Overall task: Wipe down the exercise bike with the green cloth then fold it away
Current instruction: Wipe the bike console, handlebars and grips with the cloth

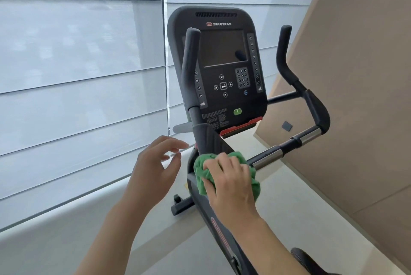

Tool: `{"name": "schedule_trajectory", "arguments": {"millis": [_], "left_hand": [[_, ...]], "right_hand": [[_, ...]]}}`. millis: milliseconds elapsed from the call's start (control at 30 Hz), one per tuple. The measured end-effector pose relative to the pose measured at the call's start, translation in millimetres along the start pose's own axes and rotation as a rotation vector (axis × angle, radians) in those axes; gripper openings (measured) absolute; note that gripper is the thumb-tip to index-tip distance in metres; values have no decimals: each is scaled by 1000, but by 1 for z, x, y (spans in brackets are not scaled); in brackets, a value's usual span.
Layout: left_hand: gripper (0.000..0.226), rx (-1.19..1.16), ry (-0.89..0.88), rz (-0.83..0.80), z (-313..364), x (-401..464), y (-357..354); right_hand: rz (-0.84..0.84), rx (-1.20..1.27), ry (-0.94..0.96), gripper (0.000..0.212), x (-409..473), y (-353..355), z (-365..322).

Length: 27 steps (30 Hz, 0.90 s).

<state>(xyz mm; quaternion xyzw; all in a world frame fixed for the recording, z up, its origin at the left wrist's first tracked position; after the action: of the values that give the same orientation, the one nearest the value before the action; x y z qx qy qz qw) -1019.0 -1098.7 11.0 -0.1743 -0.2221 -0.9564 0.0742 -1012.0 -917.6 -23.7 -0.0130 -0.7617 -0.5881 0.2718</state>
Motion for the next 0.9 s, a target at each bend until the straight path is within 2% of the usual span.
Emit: {"name": "schedule_trajectory", "arguments": {"millis": [133, 233, 333, 433, 533, 633, 700, 900], "left_hand": [[39, -5, -12, -37, 2, -6, -8], [40, 11, -19, -65, 3, -7, -16], [40, 30, -24, -100, 7, -7, -27], [41, 53, -45, -114, 13, -3, -33], [40, 83, -53, -98, 15, 5, -36], [43, 128, -79, -97, 14, 10, -40], [44, 176, -104, -118, 11, 11, -46], [46, 204, -93, -141, -6, 12, -55]], "right_hand": [[20, 188, -47, 21, -45, 4, 11], [164, 339, -110, 17, -40, 41, 25], [299, 390, -151, 18, -23, 71, 34], [362, 368, -210, 20, 1, 69, 43], [214, 269, -262, 30, 26, 33, 42], [27, 72, -252, 59, 21, 0, 30], [17, 13, -220, 70, 5, -2, 24], [-13, -51, -215, 77, -25, -12, 19]]}}
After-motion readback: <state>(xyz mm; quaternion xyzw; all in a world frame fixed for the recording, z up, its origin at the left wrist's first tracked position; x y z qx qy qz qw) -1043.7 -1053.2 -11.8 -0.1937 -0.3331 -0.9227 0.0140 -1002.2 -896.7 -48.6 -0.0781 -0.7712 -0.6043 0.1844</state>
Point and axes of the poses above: each hand's wrist, its own x-axis towards the middle knuckle, its own y-axis out of the back of the hand, z = x × y, the point moved 8 cm from there along x, towards the middle knuckle, and after that the axes turned 1 degree about x, right-handed, at the moved point
